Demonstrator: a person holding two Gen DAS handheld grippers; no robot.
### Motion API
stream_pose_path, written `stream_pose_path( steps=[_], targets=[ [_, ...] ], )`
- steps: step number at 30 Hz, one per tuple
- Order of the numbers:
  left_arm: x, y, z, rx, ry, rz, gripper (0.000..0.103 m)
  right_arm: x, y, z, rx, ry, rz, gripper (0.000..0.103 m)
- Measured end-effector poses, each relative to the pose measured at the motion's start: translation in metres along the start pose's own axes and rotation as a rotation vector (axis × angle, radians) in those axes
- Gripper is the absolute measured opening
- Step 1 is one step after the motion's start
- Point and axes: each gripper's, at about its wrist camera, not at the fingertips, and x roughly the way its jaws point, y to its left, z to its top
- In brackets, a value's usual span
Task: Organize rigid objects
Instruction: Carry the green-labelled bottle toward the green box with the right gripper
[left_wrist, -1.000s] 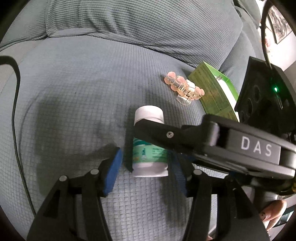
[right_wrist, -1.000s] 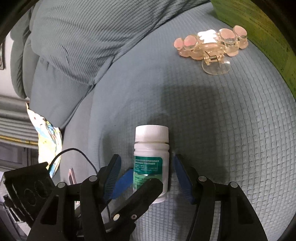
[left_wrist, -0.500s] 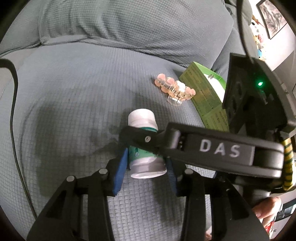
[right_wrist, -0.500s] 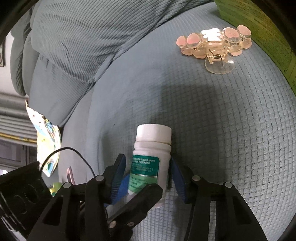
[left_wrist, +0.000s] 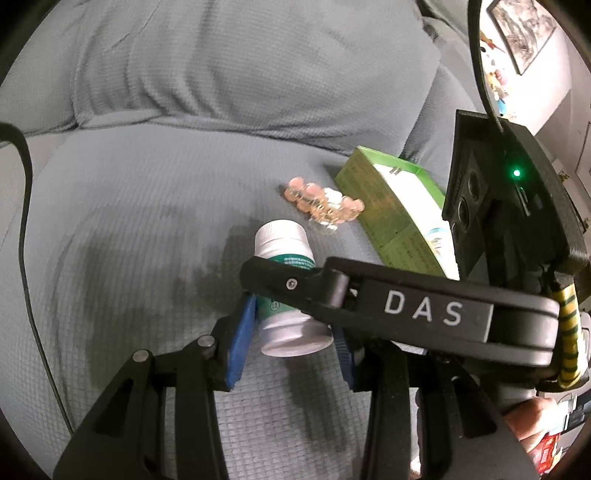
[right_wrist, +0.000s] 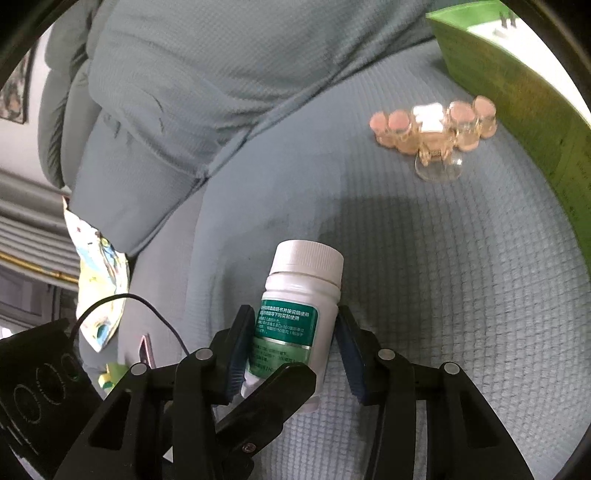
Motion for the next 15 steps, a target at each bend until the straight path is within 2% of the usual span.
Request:
stream_pose_path(
  steps=[5,15],
  targets=[
    [-0.007,-0.017,0.001,0.043,-0.042,-0.019,0.038,-0.021,0.002,0.001,-0.016,-0.058,0.012,0.048],
    [-0.007,-0.052,-0.002,0.113,-0.076,-0.05,0.039,-0.058,-0.008,0.0,-0.007,-0.157,0.013,0.048]
  ],
)
